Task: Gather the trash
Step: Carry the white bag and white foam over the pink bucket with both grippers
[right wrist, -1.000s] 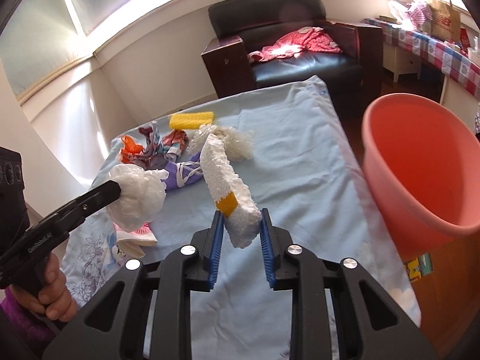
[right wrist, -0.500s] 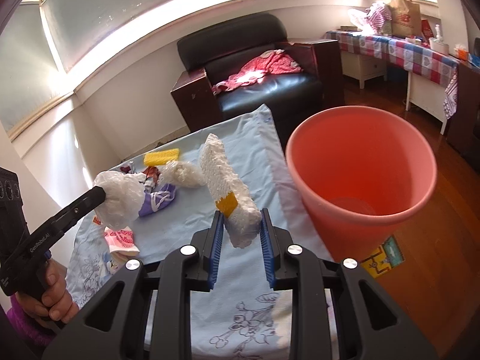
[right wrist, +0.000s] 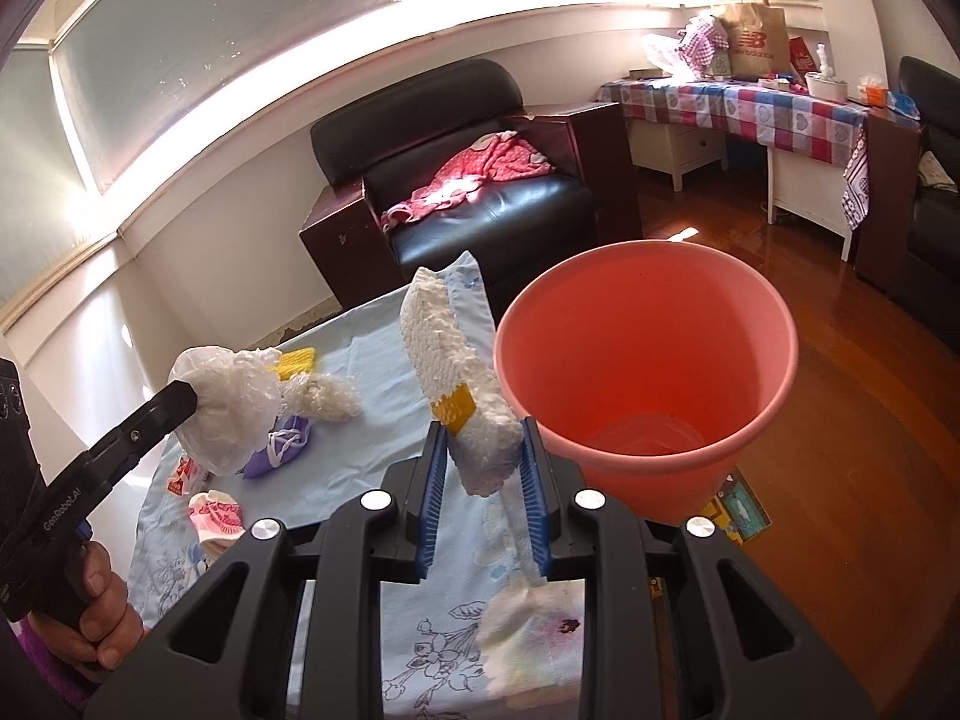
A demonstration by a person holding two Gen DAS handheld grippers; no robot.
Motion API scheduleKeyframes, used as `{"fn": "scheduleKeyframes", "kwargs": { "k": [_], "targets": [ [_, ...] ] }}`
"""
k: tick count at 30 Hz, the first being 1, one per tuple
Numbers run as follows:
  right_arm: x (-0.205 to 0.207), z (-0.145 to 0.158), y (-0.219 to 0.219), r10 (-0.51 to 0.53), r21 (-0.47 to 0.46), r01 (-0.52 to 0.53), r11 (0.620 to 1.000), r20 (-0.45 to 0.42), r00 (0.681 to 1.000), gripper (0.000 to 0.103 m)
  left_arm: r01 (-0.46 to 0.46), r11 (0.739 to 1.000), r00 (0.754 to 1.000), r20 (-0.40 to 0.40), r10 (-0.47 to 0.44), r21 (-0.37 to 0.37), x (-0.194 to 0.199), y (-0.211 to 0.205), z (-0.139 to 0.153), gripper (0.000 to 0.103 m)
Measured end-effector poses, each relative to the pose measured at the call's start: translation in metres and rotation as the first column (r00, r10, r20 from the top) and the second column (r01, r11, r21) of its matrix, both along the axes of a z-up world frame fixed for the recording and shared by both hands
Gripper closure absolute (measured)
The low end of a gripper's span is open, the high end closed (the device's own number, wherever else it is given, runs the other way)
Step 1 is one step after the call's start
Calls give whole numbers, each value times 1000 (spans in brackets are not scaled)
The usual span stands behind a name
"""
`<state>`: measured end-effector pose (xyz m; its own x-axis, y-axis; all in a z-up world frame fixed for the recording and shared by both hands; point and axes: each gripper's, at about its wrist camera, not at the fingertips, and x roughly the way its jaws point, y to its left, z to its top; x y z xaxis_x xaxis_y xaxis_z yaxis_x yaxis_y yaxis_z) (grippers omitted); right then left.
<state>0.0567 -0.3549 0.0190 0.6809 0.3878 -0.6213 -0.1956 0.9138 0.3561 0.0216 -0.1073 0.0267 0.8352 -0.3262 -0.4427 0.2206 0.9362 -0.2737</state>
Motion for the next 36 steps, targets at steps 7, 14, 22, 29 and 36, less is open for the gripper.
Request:
{"fn": "scheduleKeyframes", "kwargs": {
  "k": [7, 14, 22, 29, 36],
  "targets": [
    [3, -4, -21, -58, 21, 58, 998, -6, 998, 78, 28, 1000, 999, 16, -28, 4, 15, -18, 4, 89],
    [7, -9, -37, -110, 31, 110, 993, -14, 994, 78, 54, 998, 999, 1, -54, 20, 29, -39, -1, 89],
    [12, -15, -50, -156, 24, 156, 987, -16, 988, 78, 90, 995, 996, -7, -90, 38, 49, -65, -9, 89],
    [20, -24, -64, -194, 18, 195, 981, -35, 980, 78, 125, 990, 992, -16, -125, 60, 64, -85, -17, 89],
    [32, -31, -69, -215, 16, 215, 976, -44, 976, 78, 147, 986, 988, -47, -144, 74, 82, -100, -27, 89]
  ]
}}
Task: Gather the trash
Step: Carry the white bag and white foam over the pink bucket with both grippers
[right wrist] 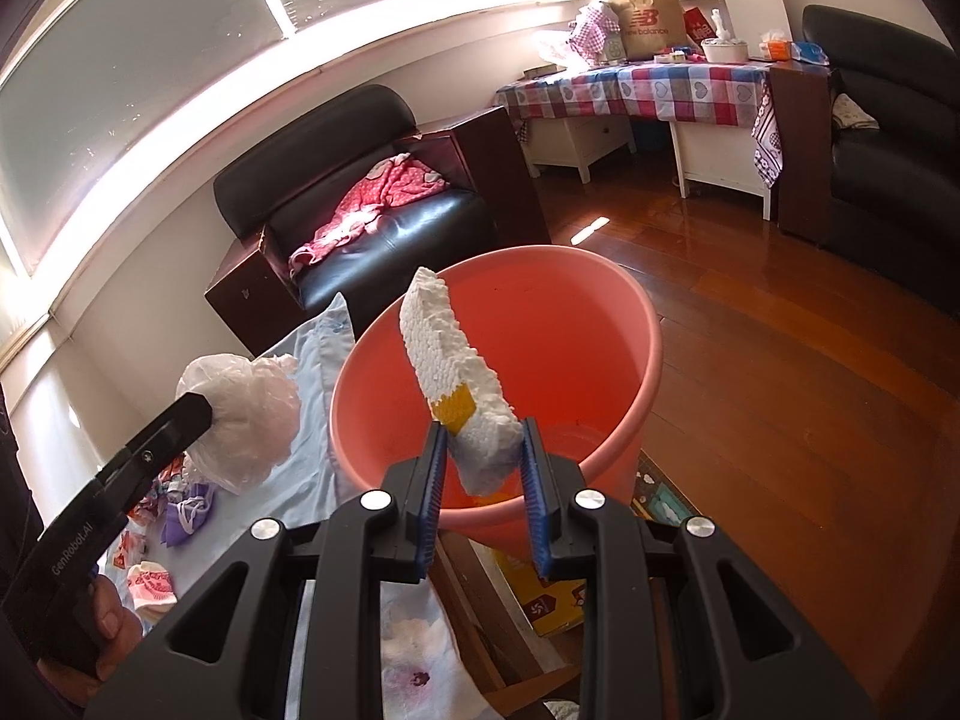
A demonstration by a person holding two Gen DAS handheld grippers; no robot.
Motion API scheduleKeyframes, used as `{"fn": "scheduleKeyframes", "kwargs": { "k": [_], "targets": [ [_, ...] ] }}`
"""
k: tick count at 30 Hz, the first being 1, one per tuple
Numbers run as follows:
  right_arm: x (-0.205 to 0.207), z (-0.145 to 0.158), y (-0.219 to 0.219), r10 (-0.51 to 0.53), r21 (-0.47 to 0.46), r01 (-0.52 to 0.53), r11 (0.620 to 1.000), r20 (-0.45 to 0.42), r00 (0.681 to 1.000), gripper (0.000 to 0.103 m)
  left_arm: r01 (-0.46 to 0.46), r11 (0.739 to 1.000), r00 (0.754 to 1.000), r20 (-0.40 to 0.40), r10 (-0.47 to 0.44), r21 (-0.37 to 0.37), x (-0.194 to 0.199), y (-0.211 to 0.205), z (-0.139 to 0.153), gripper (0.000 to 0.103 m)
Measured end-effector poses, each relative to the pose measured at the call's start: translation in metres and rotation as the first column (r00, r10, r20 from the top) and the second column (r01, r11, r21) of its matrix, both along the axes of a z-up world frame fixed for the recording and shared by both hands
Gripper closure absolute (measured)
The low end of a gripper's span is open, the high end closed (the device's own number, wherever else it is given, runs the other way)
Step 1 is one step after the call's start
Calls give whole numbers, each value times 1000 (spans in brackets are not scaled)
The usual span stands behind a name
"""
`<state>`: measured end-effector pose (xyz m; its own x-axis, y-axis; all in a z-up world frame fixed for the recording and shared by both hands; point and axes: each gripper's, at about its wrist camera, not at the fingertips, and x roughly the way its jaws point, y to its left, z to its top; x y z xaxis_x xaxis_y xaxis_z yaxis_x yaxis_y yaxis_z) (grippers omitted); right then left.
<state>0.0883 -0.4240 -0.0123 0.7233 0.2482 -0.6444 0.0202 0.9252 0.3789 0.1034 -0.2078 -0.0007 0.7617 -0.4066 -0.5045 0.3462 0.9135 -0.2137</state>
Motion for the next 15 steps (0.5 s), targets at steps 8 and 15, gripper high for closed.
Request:
{"fn": "scheduleKeyframes", "kwargs": {
  "k": [8, 15],
  "targets": [
    [10, -9, -3, -12, -9, 12, 1000, -15, 1000, 78, 13, 1000, 1000, -24, -12, 17, 17, -15, -11, 89],
    [20, -15, -2, -25, -30, 25, 999, -23, 999, 78, 31, 999, 998, -59, -30, 25, 30, -27, -22, 89]
  ]
}}
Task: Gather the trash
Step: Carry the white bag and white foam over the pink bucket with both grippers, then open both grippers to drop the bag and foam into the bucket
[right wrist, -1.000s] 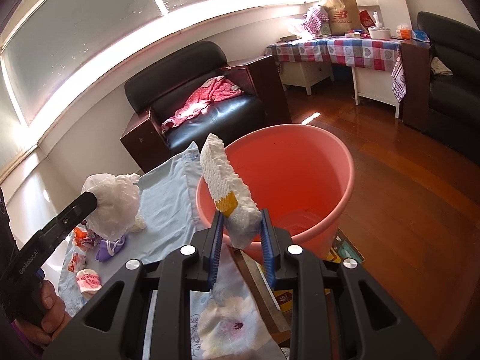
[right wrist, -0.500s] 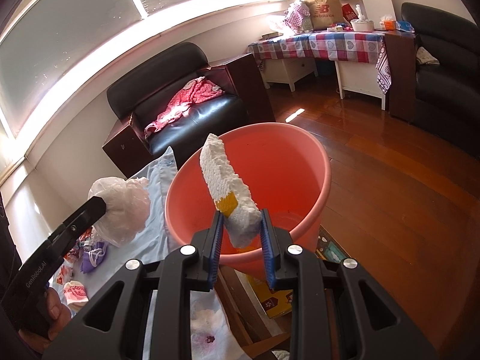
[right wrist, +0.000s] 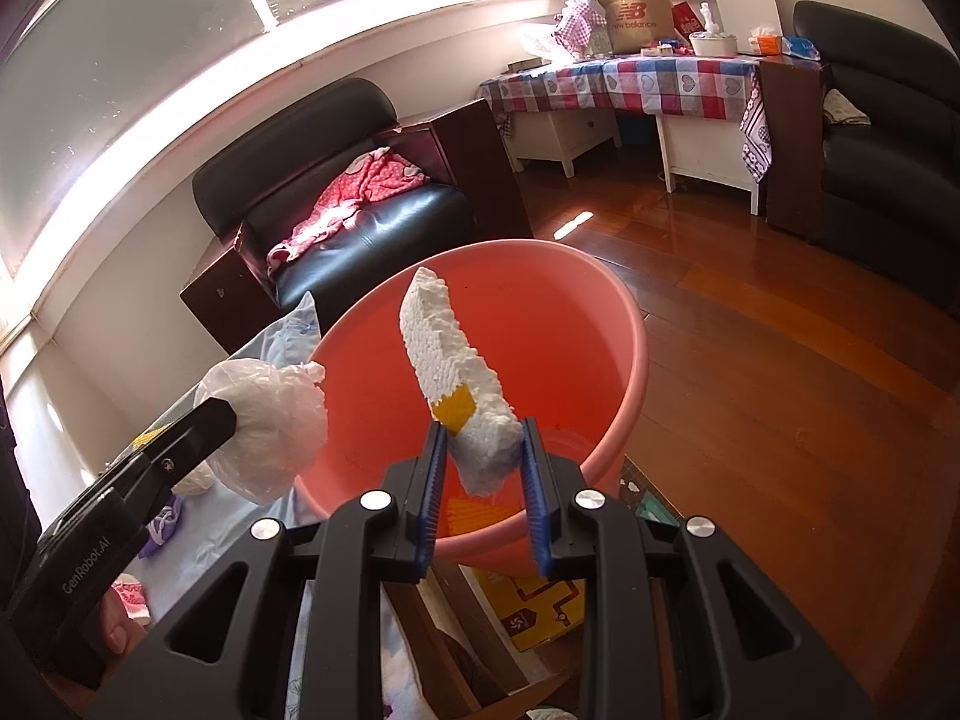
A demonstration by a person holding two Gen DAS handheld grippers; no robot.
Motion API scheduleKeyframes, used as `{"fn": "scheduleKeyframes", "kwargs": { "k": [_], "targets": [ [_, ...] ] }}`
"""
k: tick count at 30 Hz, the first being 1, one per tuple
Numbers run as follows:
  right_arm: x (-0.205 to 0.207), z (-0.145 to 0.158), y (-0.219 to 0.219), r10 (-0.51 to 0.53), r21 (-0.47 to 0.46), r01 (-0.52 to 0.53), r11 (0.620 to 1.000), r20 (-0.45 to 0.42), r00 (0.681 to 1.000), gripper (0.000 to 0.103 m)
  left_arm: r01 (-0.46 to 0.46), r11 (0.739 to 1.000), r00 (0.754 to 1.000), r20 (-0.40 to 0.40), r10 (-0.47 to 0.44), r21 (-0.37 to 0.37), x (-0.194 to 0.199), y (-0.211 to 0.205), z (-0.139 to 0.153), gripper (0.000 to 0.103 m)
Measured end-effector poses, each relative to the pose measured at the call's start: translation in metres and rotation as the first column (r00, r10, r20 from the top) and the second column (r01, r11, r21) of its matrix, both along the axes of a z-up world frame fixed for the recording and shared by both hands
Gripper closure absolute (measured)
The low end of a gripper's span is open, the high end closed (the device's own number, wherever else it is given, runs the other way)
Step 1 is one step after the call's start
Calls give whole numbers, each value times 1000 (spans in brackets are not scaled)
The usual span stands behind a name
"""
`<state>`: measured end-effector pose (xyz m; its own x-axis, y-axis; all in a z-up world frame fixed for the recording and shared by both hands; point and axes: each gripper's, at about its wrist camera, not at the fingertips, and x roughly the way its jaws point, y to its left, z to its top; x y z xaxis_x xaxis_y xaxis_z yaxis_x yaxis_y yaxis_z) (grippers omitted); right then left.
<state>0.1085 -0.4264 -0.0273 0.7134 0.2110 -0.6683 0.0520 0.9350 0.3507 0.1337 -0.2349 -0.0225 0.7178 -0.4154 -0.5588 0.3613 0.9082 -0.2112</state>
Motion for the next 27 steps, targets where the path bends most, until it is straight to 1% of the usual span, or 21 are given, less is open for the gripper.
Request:
{"fn": "scheduleKeyframes", "kwargs": {
  "k": [5, 12, 15, 17, 19, 21, 24, 26, 27],
  "targets": [
    [4, -4, 0, -1, -18, 1, 1000, -7, 1000, 78, 6, 1000, 1000, -29, -7, -21, 8, -3, -6, 89],
    [9, -9, -1, -8, -35, 7, 999, -21, 1000, 78, 10, 1000, 998, -57, -11, -23, 13, -7, -14, 88],
    [11, -11, 2, -10, -48, 8, 999, -30, 999, 78, 0, 1000, 998, -66, -2, -29, 14, -6, -15, 84],
    [13, -12, 2, -16, -48, 14, 999, -39, 999, 77, -4, 999, 998, -69, 2, -34, 14, -5, -15, 79],
    [14, -13, 0, -20, -37, 18, 999, -49, 999, 77, -7, 999, 998, -69, 4, -42, 13, -4, -14, 67],
    [14, -13, 0, -19, -28, 18, 999, -50, 999, 77, -13, 999, 998, -67, 10, -46, 13, -3, -13, 62],
    [14, -13, -3, -17, -18, 16, 1000, -52, 999, 75, -14, 999, 998, -67, 10, -52, 11, -2, -10, 61],
    [13, -12, -2, -10, -10, 9, 1000, -45, 999, 66, -15, 998, 998, -68, 11, -59, 9, -1, -9, 60],
    [12, -11, -2, -10, -12, 9, 1000, -42, 999, 65, -15, 998, 998, -68, 11, -61, 8, 0, -8, 60]
  ]
}}
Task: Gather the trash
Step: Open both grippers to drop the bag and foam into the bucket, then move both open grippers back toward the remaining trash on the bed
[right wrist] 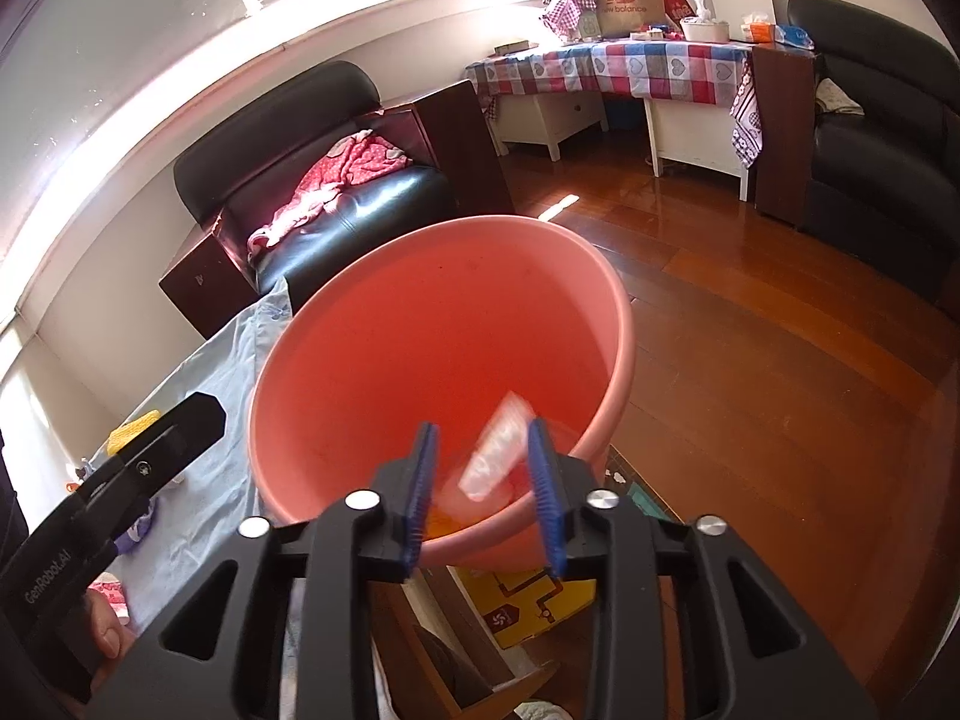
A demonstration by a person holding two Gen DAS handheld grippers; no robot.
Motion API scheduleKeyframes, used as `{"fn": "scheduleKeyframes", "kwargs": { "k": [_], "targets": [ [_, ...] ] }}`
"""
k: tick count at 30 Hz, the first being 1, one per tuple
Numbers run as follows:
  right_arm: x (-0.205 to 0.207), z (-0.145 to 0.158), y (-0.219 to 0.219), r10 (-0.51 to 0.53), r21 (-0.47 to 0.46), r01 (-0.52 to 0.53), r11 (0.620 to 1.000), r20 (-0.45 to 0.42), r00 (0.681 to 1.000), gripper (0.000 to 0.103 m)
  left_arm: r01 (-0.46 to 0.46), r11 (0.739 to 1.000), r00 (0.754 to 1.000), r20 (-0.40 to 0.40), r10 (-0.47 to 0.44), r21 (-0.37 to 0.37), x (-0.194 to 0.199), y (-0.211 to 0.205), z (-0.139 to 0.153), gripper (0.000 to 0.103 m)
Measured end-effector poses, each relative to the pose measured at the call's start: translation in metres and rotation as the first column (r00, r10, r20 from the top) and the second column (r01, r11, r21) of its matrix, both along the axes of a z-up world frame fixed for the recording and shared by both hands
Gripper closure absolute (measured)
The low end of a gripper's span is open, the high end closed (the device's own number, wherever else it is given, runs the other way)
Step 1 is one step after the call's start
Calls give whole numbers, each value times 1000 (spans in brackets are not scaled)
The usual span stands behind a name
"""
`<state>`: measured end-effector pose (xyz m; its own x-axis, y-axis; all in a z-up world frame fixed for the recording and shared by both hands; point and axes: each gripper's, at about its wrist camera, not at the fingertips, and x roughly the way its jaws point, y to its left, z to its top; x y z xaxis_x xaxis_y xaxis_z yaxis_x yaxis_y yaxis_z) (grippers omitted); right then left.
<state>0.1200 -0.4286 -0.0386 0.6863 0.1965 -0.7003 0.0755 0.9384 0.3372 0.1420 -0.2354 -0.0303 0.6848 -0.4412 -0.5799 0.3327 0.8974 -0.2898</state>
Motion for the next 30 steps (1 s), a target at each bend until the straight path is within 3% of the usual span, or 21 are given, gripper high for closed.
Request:
{"fn": "scheduleKeyframes", "kwargs": {
  "k": [16, 30],
  "targets": [
    [-30, 29, 21, 74, -47, -71, 996, 80, 994, 64, -17, 999, 999, 35, 18, -41, -32, 24, 25, 49],
    [-54, 50, 81, 213, -56, -208, 976, 114, 970, 64, -72, 997, 992, 111, 68, 29, -88, 77, 45, 48]
  ]
}}
